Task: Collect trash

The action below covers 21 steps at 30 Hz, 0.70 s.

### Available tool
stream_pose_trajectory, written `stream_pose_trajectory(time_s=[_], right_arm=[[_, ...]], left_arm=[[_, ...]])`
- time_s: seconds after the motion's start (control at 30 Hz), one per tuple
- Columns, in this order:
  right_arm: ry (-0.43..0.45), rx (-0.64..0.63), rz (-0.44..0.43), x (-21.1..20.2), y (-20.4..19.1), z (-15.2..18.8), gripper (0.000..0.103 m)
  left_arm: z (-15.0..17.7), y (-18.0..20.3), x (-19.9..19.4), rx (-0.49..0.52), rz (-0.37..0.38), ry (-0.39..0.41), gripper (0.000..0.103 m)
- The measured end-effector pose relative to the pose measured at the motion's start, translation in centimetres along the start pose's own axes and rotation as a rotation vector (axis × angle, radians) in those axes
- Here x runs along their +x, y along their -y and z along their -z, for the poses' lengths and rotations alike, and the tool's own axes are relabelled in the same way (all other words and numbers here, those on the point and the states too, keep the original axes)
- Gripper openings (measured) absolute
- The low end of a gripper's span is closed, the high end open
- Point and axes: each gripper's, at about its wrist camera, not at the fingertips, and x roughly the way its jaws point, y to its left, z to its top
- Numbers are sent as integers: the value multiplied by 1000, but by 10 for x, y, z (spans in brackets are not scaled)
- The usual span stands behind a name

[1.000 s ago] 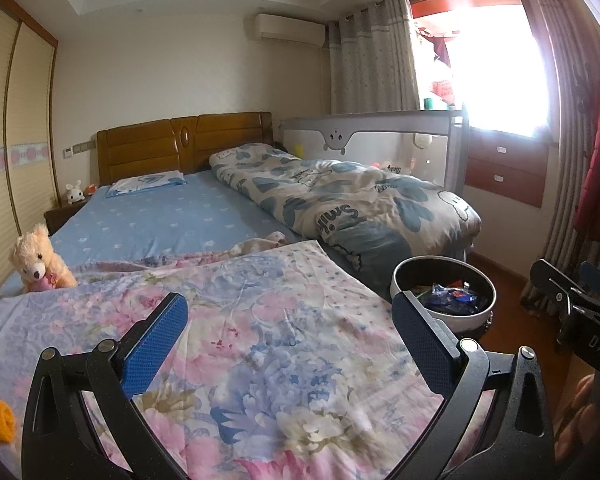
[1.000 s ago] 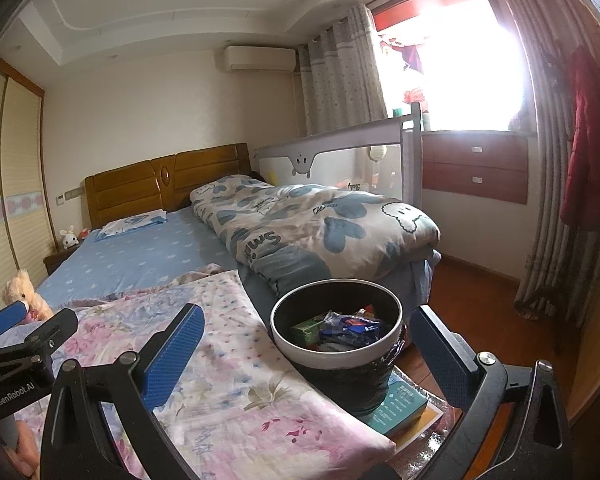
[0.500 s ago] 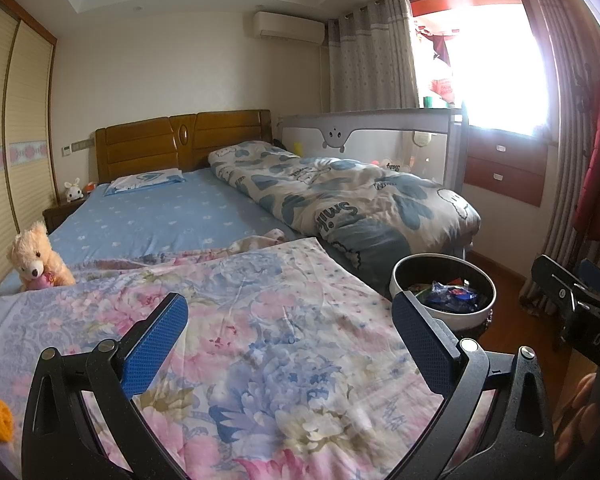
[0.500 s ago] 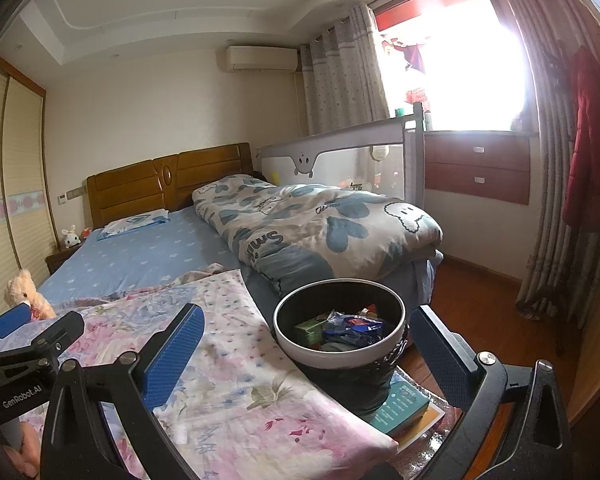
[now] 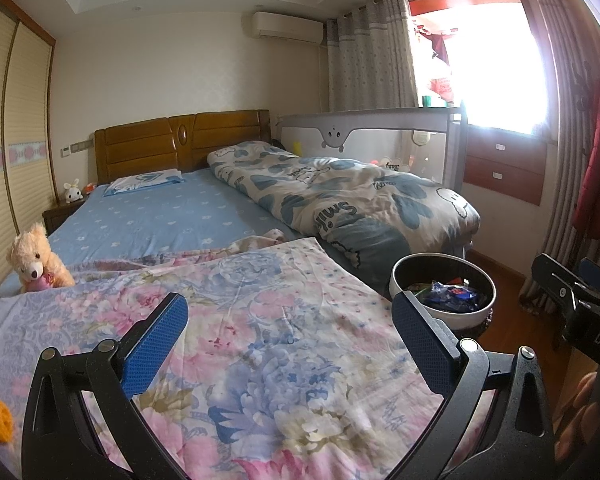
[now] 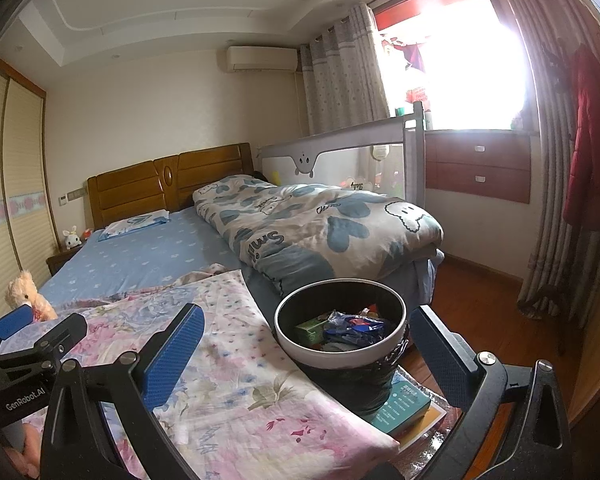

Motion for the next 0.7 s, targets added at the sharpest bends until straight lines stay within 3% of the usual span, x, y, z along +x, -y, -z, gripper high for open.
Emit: stream_pose_trajectory(time_s=[0.7], right_arm=[[-17, 4, -5, 3, -11, 2, 103]], left_arm=[[7, 3, 6, 14, 7, -16, 103]])
